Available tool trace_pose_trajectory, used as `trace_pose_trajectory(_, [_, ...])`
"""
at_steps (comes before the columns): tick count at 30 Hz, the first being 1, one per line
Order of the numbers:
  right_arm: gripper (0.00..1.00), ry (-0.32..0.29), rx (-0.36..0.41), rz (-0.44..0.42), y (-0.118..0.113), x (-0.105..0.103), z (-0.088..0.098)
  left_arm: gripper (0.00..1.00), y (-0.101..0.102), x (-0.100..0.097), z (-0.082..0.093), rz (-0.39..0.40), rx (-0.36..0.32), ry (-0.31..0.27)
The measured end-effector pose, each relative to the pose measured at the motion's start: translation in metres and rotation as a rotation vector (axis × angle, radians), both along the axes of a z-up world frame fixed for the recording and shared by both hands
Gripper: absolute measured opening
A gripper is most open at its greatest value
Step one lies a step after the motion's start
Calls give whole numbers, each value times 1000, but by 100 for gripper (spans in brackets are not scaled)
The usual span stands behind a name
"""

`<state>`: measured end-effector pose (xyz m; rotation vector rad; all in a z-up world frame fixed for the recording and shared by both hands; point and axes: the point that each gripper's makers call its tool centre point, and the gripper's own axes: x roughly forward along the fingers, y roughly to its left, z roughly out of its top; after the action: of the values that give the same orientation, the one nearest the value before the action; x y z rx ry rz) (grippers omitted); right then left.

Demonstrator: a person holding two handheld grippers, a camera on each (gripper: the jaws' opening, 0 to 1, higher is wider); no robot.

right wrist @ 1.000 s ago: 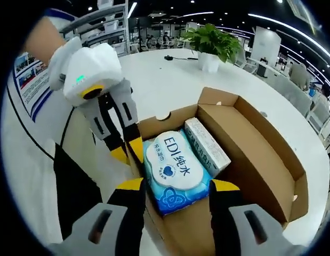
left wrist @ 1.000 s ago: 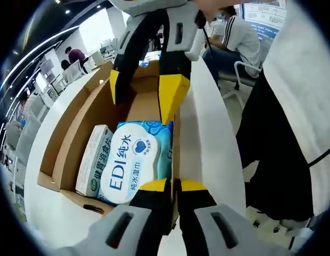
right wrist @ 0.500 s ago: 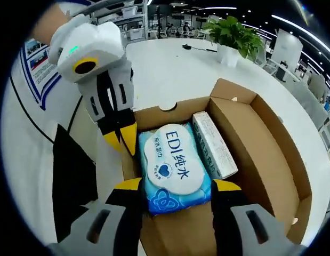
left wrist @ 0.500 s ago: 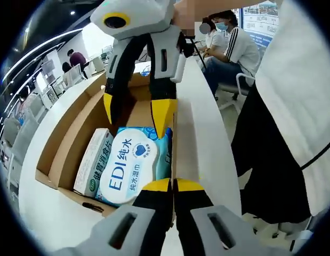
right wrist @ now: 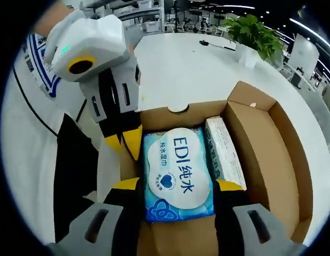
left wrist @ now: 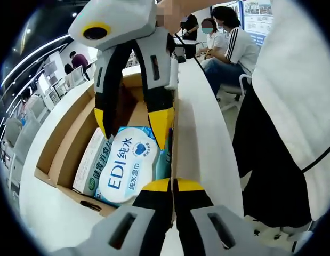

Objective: Operate the shoe box by opening the lid, removing the specified soft item, and placing it in the target area until the item is outside and the box remains undamaged.

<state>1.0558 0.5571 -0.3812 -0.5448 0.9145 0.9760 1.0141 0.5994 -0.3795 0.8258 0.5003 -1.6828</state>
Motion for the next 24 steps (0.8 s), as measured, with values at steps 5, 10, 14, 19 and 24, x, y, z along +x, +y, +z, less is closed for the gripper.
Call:
trace_pose_trajectory(5, [53,-14,-24,29,2,2,-2,1,0,1,-1,3,11,3])
trace_pose_trajectory(10, [54,-20,-60,56,5,4,-6,1,-1,1,-7,11,82,4])
trace_pose_trajectory(14, [57,-1,-71,58,6,7,-13,1,0,1,-10,1,79,-10])
trace_pose_trajectory(19, [59,34,-124,64,7,8,-26,1,0,0,-9,-30,57,-8])
trace_pose_trajectory(24, [58,30,-94,68,5,7,-26,1,-1,0,-8,-8,59,-2])
